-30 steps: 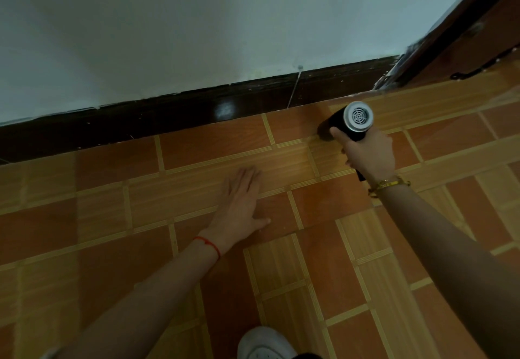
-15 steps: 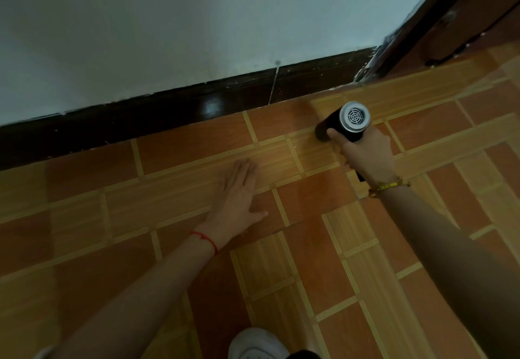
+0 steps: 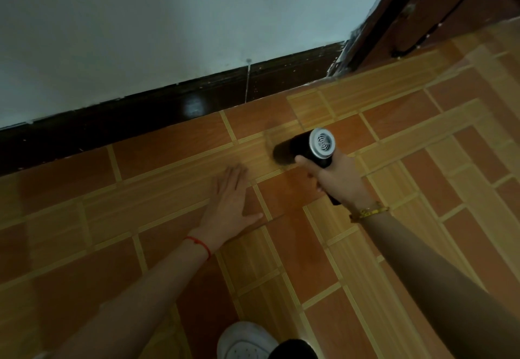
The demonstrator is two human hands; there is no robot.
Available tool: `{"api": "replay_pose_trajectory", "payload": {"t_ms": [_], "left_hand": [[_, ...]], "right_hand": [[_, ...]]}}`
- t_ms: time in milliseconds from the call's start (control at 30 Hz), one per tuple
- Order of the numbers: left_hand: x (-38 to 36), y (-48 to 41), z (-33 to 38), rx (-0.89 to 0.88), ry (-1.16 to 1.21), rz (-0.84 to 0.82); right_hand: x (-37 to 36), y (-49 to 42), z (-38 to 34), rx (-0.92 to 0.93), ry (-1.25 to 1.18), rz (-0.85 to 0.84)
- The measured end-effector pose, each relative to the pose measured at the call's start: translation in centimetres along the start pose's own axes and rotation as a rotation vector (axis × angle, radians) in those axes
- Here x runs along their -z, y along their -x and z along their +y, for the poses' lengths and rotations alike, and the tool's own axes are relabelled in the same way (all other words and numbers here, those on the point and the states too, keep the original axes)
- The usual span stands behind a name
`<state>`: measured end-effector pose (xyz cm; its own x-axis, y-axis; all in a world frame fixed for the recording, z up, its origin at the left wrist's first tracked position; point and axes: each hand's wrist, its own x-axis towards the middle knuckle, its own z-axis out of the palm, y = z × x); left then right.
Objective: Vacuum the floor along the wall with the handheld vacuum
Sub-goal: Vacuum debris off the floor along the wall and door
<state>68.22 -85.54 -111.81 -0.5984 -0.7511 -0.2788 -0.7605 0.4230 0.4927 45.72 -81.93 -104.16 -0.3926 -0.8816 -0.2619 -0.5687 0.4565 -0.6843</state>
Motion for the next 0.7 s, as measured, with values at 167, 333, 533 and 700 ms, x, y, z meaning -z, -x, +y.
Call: {"api": "replay_pose_trajectory", "payload": {"t_ms": [167, 333, 533, 700], "left_hand": [[-0.1, 0.2, 0.3, -0.005, -0.024, -0.025], [-0.6, 0.4, 1.1, -0.012, -0.007, -0.056], [-1.6, -0.2, 3.6, -0.084, -0.012, -0.079], [-2.5, -0.7, 5.7, -0.127, -0.039, -0.077]], "right_hand": [[4.2, -1.2, 2.6, -0.111, 0.046, 0.200], [7.5, -0.1, 5.2, -0.175, 0.087, 0.250], [7.5, 2.6, 4.9, -0.187, 0.050, -0.003], [7.6, 4.5, 5.5, -0.152, 0.083, 0.044]]}}
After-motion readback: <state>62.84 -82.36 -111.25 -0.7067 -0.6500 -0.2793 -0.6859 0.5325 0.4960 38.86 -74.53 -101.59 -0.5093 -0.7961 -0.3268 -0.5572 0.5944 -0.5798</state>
